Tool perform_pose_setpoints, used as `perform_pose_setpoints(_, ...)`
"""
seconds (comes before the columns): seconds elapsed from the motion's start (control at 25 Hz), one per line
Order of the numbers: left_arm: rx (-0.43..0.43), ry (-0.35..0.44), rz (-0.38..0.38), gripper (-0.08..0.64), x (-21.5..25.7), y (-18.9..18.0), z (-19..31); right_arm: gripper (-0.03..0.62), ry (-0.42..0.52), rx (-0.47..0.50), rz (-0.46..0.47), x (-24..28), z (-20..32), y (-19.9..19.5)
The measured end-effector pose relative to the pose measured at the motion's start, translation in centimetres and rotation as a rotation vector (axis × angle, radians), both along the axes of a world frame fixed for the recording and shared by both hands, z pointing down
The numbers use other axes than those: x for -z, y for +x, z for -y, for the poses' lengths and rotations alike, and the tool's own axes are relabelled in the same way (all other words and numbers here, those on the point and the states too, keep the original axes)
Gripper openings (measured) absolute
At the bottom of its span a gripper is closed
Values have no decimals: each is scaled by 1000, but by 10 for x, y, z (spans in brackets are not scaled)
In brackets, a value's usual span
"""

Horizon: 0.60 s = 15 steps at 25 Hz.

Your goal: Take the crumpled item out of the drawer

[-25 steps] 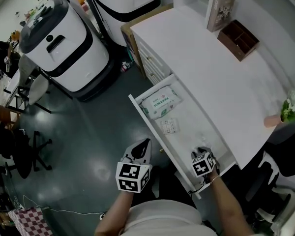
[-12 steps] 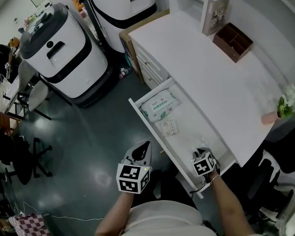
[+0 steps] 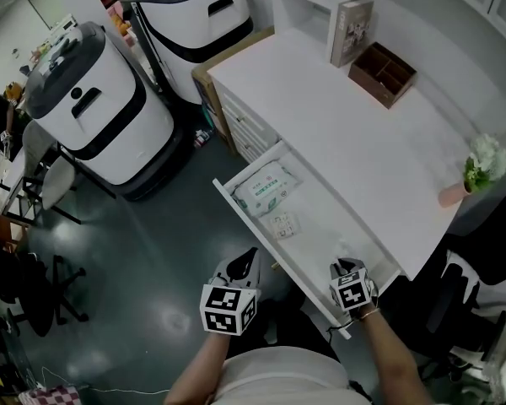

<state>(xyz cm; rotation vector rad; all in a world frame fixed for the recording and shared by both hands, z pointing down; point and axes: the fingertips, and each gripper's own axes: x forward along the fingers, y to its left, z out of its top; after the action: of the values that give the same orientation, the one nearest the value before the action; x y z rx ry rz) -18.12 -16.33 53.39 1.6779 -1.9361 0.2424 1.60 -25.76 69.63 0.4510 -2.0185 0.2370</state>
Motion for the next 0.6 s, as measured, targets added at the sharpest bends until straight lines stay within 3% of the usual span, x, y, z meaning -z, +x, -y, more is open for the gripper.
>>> perform_pose_setpoints(0.6,-179,39,-3,-8,6,30,20,64,134,-234,238,92,0,-1)
